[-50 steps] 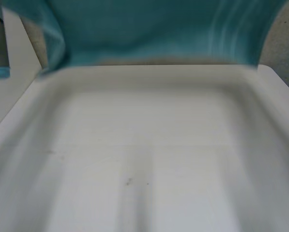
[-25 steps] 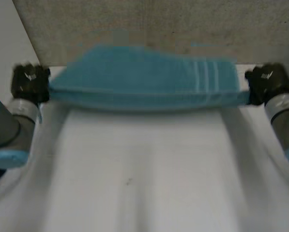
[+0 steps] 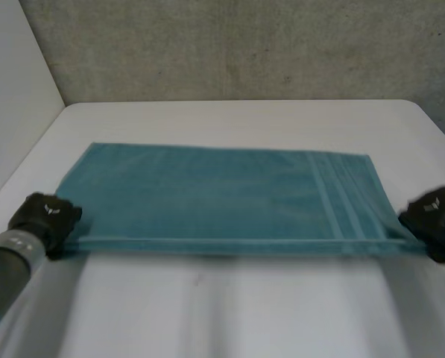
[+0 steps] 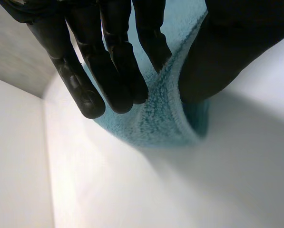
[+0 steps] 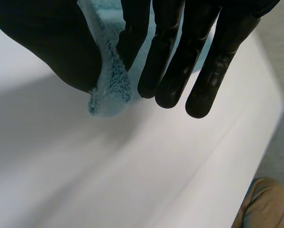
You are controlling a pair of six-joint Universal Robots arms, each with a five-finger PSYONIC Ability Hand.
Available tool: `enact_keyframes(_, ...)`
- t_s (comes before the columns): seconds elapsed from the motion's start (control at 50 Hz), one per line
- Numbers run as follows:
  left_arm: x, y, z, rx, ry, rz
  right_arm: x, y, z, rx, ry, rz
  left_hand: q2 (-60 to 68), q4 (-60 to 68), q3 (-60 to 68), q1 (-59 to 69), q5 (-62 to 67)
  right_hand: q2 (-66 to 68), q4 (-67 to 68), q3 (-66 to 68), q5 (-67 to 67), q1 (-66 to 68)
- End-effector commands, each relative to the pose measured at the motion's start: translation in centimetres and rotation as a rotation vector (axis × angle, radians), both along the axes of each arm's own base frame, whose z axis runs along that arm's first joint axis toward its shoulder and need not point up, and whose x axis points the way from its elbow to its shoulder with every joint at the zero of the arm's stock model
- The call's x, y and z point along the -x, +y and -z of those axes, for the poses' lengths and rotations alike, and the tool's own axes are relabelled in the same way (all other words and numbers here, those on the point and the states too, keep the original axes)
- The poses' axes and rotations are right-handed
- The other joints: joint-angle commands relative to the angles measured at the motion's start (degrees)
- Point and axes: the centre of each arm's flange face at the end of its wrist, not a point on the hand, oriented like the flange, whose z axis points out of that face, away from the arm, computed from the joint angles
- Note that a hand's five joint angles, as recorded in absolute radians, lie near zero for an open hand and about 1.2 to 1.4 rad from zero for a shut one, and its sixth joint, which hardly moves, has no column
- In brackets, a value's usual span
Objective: Fold the laundry
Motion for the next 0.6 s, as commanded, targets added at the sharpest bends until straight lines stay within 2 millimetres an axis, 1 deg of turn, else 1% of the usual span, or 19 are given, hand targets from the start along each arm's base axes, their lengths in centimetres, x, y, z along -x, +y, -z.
enact_keyframes(0.02,-0.4,3.0,-3.3,-0.161,-0.025,0.015,2.3,1.5,-0.6,-0.089,0.158,-0.064,11.21,11.48,11.51,14.9,13.95,12.28,11.69,11.97,13.65,23.39)
enact_keyframes(0.1,-0.1,1.7,-3.9,-0.091,-0.019,0.02,2.3,-0.1,-1.1,0.001,0.133,-0.038,11.21,11.48,11.51,14.9,13.95,12.28,11.69,11.97,13.65,23.39)
enact_keyframes(0.12,0.0,0.6,-3.8,-0.048,-0.016,0.021,2.3,-0.2,-1.1,0.001,0.133,-0.038,11.21,11.48,11.51,14.9,13.95,12.28,11.69,11.97,13.65,23.39)
enact_keyframes(0.14,0.0,0.6,-3.8,-0.048,-0.016,0.021,2.3,-1.0,-0.8,0.02,0.113,-0.021,11.21,11.48,11.51,14.9,13.95,12.28,11.69,11.97,13.65,23.39)
enact_keyframes(0.16,0.2,-0.6,-3.4,-0.018,-0.015,0.024,2.4,-2.0,-0.2,0.036,0.091,0.001,11.21,11.48,11.51,14.9,13.95,12.28,11.69,11.97,13.65,23.39)
enact_keyframes(0.18,0.5,-1.9,-3.0,0.021,-0.012,0.028,2.4,-2.1,-0.2,0.036,0.09,0.002,11.21,11.48,11.51,14.9,13.95,12.28,11.69,11.97,13.65,23.39)
enact_keyframes(0.2,0.5,-1.9,-3.0,0.021,-0.011,0.028,2.4,-3.2,0.2,0.06,0.076,0.019,11.21,11.48,11.51,14.9,13.95,12.28,11.69,11.97,13.65,23.39)
enact_keyframes(0.22,0.8,-3.3,-2.7,0.066,-0.007,0.034,2.0,-4.1,0.7,0.071,0.049,0.026,11.21,11.48,11.51,14.9,13.95,12.28,11.69,11.97,13.65,23.39)
enact_keyframes(0.24,1.3,-4.7,-2.5,0.114,-0.003,0.043,2.0,-4.1,0.7,0.071,0.049,0.026,11.21,11.48,11.51,14.9,13.95,12.28,11.69,11.97,13.65,23.39)
enact_keyframes(0.26,1.3,-4.7,-2.5,0.114,-0.003,0.043,1.2,-4.9,1.1,0.091,0.025,0.021,11.21,11.48,11.51,14.9,13.95,12.28,11.69,11.97,13.65,23.39)
enact_keyframes(0.28,1.7,-6.2,-2.2,0.16,0.001,0.049,1.2,-4.9,1.1,0.091,0.025,0.021,11.21,11.48,11.51,14.9,13.95,12.28,11.69,11.97,13.65,23.39)
enact_keyframes(0.3,1.7,-6.2,-2.2,0.16,0.001,0.049,0.4,-5.8,1.3,0.12,0.001,0.018,11.21,11.48,11.51,14.9,13.95,12.28,11.69,11.97,13.65,23.39)
enact_keyframes(0.34,3.3,-8.8,-1.7,0.249,0.017,0.081,-0.3,-6.7,1.5,0.151,-0.02,0.027,11.21,11.48,11.51,14.9,13.95,12.28,11.69,11.97,13.65,23.39)
enact_keyframes(0.36,3.3,-8.8,-1.7,0.25,0.017,0.081,-0.8,-7.7,2.0,0.175,-0.031,0.044,11.21,11.48,11.51,14.9,13.95,12.28,11.69,11.97,13.65,23.39)
enact_keyframes(0.38,4.0,-10.1,-1.5,0.292,0.025,0.092,-1.4,-8.6,2.4,0.204,-0.04,0.062,11.21,11.48,11.51,14.9,13.95,12.28,11.69,11.97,13.65,23.39)
enact_keyframes(0.4,4.7,-11.3,-1.0,0.318,0.03,0.103,-1.4,-8.6,2.4,0.205,-0.04,0.063,11.21,11.48,11.51,14.9,13.95,12.28,11.69,11.97,13.65,23.39)
enact_keyframes(0.42,4.7,-11.3,-1.0,0.318,0.03,0.103,-1.8,-9.5,2.8,0.234,-0.036,0.081,11.21,11.48,11.51,14.9,13.95,12.28,11.69,11.97,13.65,23.39)
enact_keyframes(0.46,5.6,-13.5,0.1,0.361,0.039,0.116,-2.1,-10.3,3.3,0.257,-0.028,0.101,11.21,11.48,11.51,14.9,13.95,12.28,11.69,11.97,13.65,23.39)
enact_keyframes(0.6,7.0,-16.3,2.6,0.405,0.051,0.146,-3.6,-13.7,4.8,0.397,-0.018,0.145,11.21,11.48,11.51,14.9,13.95,12.28,11.69,11.97,13.65,23.39)
